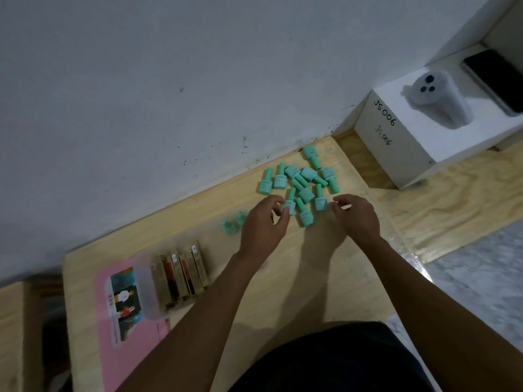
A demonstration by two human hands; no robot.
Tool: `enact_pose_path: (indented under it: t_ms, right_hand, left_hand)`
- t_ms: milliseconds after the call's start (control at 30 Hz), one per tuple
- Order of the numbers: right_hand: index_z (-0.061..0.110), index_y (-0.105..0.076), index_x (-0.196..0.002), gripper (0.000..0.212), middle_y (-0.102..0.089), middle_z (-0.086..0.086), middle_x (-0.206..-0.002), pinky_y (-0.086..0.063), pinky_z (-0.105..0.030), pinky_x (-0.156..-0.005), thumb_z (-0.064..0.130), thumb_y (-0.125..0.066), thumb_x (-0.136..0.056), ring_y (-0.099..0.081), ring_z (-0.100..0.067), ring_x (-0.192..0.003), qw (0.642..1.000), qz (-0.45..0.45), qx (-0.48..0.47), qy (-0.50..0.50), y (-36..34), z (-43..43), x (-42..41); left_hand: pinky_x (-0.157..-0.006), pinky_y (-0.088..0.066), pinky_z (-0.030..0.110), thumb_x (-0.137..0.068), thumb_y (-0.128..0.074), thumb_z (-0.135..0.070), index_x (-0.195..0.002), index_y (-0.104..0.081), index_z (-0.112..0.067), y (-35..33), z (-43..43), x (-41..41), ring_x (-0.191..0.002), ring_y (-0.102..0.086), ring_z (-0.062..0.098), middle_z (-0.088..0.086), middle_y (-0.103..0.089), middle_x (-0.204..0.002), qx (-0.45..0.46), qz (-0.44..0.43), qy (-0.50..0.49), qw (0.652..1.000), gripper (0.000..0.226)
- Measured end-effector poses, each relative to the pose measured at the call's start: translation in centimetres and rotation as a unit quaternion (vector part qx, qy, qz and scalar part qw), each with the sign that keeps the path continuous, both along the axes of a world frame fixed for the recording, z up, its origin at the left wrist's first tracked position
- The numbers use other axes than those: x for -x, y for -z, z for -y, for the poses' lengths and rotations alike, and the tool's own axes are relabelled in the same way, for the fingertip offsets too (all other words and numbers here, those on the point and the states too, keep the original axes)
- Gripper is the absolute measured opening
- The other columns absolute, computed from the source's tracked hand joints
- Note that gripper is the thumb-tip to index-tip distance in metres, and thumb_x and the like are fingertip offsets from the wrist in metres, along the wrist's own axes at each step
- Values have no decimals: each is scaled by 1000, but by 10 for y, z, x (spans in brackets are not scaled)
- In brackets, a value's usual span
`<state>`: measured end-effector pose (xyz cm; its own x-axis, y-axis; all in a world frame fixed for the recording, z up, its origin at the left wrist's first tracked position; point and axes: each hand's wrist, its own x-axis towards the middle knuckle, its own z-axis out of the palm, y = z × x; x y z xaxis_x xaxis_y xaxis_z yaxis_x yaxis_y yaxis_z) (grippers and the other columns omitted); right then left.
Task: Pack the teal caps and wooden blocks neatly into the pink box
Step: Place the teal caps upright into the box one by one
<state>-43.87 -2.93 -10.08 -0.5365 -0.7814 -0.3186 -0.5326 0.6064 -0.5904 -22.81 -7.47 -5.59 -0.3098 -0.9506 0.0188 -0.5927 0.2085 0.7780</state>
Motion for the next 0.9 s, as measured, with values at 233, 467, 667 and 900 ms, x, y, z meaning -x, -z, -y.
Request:
enact_pose_path:
  t_ms: [233, 467, 667, 900]
  right_hand:
    - [26, -65, -118, 38, -67, -1, -112, -51, -35, -78, 44, -64, -84, -65, -23, -99, 997, -17, -68, -16, 0, 35, -16]
    - [19, -64, -106, 34, -66, -3, -98, -52, -35, -67, 44, -62, -82, -66, -23, -85, 996, -11, -80, 26, 10, 42, -23]
    - [16, -64, -121, 36, -66, -4, -109, -53, -36, -75, 34, -60, -91, -64, -20, -92, 999, 25, -22, 38, 0, 25, -10]
    - [15, -61, -124, 37, -69, -1, -114, -56, -27, -81, 29, -66, -90, -63, -6, -94, 986, 129, 100, 30, -30, 4, -23]
  left_hand:
    - [-97, -46, 43, -90, -54, -31, -134, -43, -13, 24, 44, 42, -118, -53, 32, 13, -48, -133, -175, 196, 45, 964, 48]
    - [-81, -49, 39, -88, -57, -31, -116, -57, -10, 39, 52, 59, -105, -60, 35, 16, -62, -117, -218, 245, 20, 945, 35]
    - [-74, -44, 33, -85, -60, -15, -107, -60, -6, 34, 50, 54, -98, -61, 32, 16, -64, -108, -235, 183, 7, 955, 24]
    - [-73, -55, 38, -84, -63, -19, -101, -52, -18, -8, 36, 25, -87, -61, 21, 0, -58, -98, -266, -19, -23, 964, 21]
